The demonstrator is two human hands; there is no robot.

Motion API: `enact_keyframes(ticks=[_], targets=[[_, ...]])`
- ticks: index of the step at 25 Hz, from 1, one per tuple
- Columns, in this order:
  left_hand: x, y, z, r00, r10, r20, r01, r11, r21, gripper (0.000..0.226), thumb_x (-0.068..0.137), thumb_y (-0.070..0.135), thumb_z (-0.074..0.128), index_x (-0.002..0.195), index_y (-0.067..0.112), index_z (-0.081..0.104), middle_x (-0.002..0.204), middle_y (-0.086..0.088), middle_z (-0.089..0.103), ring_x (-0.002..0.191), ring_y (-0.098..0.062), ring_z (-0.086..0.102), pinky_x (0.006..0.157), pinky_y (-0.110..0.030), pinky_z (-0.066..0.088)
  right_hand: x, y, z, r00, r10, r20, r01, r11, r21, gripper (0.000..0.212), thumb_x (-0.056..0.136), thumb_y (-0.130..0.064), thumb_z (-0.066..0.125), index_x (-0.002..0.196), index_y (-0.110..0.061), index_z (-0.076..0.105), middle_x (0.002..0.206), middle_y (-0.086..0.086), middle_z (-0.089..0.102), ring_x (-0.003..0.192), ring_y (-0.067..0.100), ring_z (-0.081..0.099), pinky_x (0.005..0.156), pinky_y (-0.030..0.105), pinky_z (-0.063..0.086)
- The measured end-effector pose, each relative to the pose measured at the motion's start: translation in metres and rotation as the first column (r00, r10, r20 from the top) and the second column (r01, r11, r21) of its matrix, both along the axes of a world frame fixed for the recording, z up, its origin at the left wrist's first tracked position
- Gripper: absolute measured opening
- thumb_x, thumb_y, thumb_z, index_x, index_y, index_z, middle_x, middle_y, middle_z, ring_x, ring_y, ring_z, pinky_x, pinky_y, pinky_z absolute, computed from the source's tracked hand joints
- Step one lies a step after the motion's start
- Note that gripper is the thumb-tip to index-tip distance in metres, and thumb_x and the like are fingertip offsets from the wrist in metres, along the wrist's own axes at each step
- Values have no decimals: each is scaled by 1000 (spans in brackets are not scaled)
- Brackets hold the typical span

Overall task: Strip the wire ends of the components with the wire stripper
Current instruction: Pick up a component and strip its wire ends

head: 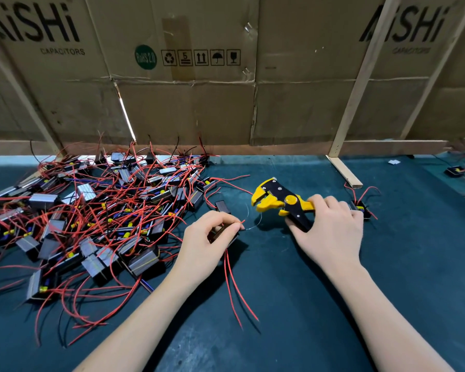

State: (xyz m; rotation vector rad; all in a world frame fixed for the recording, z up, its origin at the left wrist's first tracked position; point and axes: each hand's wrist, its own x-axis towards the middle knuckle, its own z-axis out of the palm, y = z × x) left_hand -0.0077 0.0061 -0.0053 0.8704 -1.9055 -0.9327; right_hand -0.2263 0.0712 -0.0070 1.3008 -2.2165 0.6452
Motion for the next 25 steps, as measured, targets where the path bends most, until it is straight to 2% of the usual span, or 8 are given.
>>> enact_keyframes(ticks=[3, 6, 11, 13, 16, 19, 22, 25], targets=[[1, 0, -1, 1000, 6, 2, -6, 1000, 2, 15, 93, 13, 64, 82, 21, 71, 87, 5, 66, 73, -9, 58, 72, -16, 42, 8, -2, 2, 997, 80, 6, -80, 997, 9, 45, 71, -56, 72, 90, -16, 61, 82, 1, 60, 80, 30, 57, 73, 39, 34], [1, -1, -1, 1000, 15, -18, -15, 1000, 2, 13, 93, 13, 63, 84, 19, 70, 89, 2, 68, 81, -14, 62, 78, -24, 47, 13, -2, 3, 990, 142, 8, -142, 989, 28, 44, 73, -58, 69, 90, -18, 60, 82, -3, 59, 80, 26, 57, 73, 38, 35], [-1, -2, -5, 999, 43, -20, -43, 999, -12, 12, 94, 13, 63, 85, 19, 68, 88, 5, 66, 86, -12, 63, 84, -31, 50, 14, 0, 5, 981, 190, 26, -192, 979, 63, 45, 73, -59, 68, 94, -20, 61, 85, -5, 61, 83, 24, 58, 75, 37, 35], [0, -3, -5, 998, 54, -14, -55, 998, -21, 11, 93, 13, 64, 84, 19, 69, 87, 6, 66, 85, -11, 62, 84, -29, 50, 15, 1, 7, 981, 193, 25, -194, 979, 68, 44, 72, -58, 68, 92, -19, 61, 83, -5, 61, 82, 25, 58, 74, 37, 34], [0, -2, -5, 997, 76, 5, -76, 996, -42, 10, 92, 12, 65, 83, 18, 69, 87, 5, 66, 85, -8, 61, 81, -23, 46, 17, 1, 8, 983, 184, -13, -183, 980, 76, 43, 73, -58, 68, 87, -18, 60, 78, -3, 59, 77, 27, 58, 70, 37, 33], [0, 0, 1, 997, 76, -27, -78, 994, -81, 11, 91, 10, 66, 82, 15, 69, 86, 3, 66, 86, -11, 62, 81, -23, 46, 18, 1, 9, 987, 147, -58, -145, 988, 50, 44, 73, -56, 70, 84, -15, 58, 75, 0, 58, 74, 29, 56, 69, 38, 32], [3, 4, 13, 991, -2, -131, -21, 986, -168, 11, 91, 12, 62, 82, 13, 68, 87, 3, 66, 90, -15, 63, 82, -19, 46, 11, 2, 11, 996, 61, -58, -62, 998, -11, 45, 72, -53, 73, 85, -12, 59, 76, 4, 58, 73, 32, 55, 69, 39, 31], [1, 10, 18, 984, -74, -164, 50, 988, -143, 12, 91, 14, 60, 82, 14, 69, 87, 3, 66, 91, -18, 63, 83, -21, 46, -1, 5, 13, 999, 15, -47, -18, 997, -75, 44, 72, -50, 76, 87, -12, 60, 77, 5, 58, 74, 33, 54, 70, 40, 33]])
